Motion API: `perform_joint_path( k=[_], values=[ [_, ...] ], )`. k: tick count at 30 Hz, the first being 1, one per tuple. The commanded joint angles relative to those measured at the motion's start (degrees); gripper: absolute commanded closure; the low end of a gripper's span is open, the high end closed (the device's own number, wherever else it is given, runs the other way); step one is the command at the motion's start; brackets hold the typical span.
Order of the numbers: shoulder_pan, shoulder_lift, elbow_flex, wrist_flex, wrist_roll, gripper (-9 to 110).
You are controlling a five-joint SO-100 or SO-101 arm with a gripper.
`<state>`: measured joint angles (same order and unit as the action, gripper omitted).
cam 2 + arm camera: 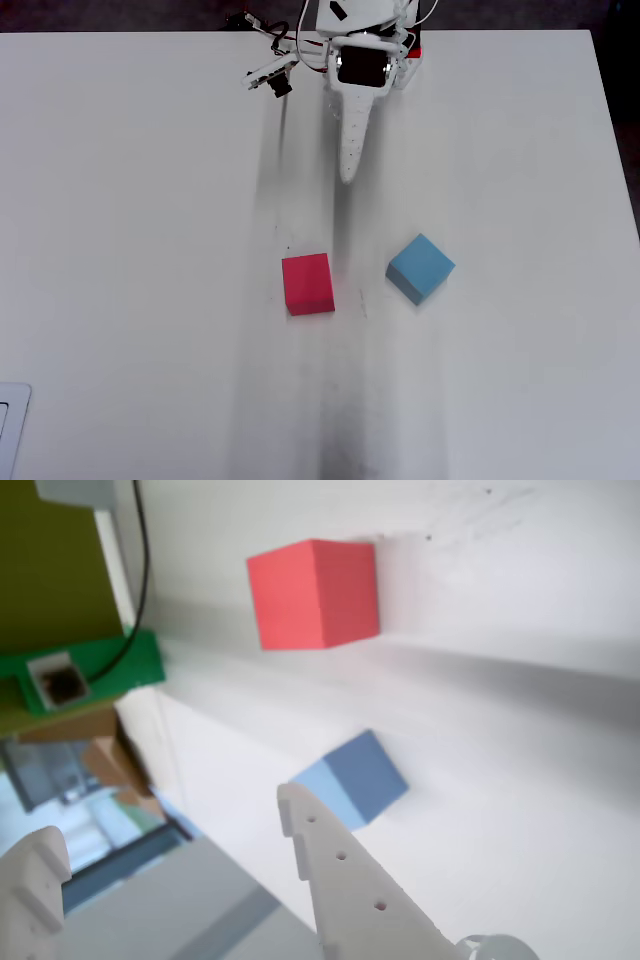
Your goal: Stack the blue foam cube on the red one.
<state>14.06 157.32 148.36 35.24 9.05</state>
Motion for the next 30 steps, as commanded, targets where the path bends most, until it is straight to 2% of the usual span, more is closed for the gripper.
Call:
perform_joint_path(
  k=[1,5,12,22,30],
  values=[
    [-0.35,-17.93,-18.98,3.16,-1.58,72],
    [-0.79,-31.90,-30.41,4.39,-5.98,70],
    [-3.87,-44.47,-34.10,4.31,-18.54,68],
    [-11.60,-59.68,-46.93,16.70,-21.01,66],
    [-15.47,-68.64,-55.37,22.15,-21.27,66]
  ],
)
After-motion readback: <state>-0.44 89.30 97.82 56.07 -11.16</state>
